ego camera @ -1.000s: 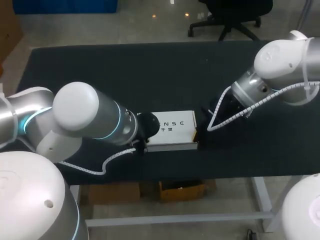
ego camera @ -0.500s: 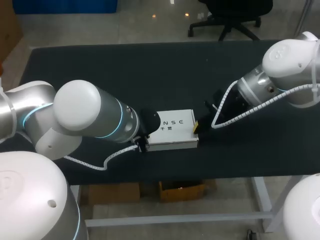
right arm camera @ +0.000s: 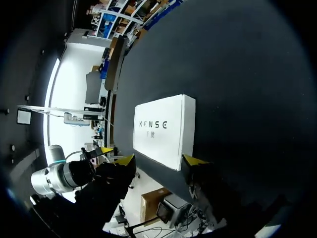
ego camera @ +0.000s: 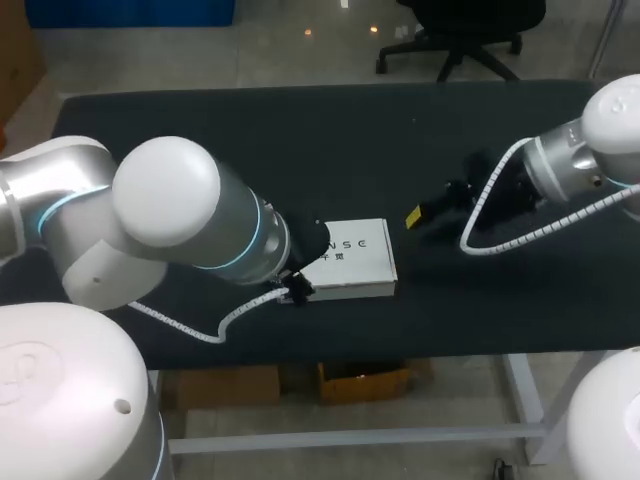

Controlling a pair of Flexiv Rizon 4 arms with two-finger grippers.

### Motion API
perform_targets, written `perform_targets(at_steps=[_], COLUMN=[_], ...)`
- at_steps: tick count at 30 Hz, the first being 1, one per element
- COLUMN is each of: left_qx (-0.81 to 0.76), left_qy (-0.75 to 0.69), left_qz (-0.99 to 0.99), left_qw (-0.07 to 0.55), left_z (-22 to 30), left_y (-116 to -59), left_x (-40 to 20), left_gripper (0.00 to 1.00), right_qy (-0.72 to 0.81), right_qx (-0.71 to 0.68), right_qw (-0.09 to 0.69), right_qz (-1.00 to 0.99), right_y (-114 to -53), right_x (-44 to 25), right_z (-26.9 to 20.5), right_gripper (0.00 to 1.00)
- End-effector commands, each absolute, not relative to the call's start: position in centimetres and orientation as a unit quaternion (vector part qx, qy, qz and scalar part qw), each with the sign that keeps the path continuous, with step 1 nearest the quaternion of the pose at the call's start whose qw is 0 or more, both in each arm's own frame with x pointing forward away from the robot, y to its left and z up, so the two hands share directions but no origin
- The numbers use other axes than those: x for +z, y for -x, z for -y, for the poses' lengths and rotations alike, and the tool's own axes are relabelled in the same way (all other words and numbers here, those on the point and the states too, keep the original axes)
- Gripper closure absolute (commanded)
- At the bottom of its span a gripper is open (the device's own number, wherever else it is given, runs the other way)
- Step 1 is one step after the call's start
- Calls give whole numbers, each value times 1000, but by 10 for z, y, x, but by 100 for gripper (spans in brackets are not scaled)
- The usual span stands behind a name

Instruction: Assemble the packaging by folding the flat box into shape, placing the metal phone stand inside, and closing the box properly

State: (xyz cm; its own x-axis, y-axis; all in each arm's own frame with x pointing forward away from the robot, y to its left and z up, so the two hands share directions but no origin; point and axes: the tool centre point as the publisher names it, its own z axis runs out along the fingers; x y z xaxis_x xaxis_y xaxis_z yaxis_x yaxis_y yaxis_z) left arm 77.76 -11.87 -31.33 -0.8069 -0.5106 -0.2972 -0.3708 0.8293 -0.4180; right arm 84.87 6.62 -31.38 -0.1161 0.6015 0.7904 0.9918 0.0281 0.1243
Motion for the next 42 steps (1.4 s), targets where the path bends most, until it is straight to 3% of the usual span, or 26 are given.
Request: perform_targets(at_steps=[1,9,14,32,42], left_qx=[-143,-117,-120,-120,-123], left_qy=[258,313,354,354,444], left_qz=[-936,-928,-919,-919,-886], left_qw=[194,167,128,128,46], left_z=[131,154,163,163,175], left_y=[-765,-740,-727,-727,-733], left_x=[-302,-302,-306,-306,-325], left_gripper=[0,0,0,0,0], right_qy=[578,495,455,455,467], right_qx=[-400,-449,-445,-445,-492], right_qw=[257,191,190,190,13], right_qz=[663,719,747,747,734], right_y=[-848,-862,-867,-867,-888], right_x=[-299,-278,-272,-272,-249], right_z=[-43,-14,0,0,37], right_gripper=[0,0,0,0,0])
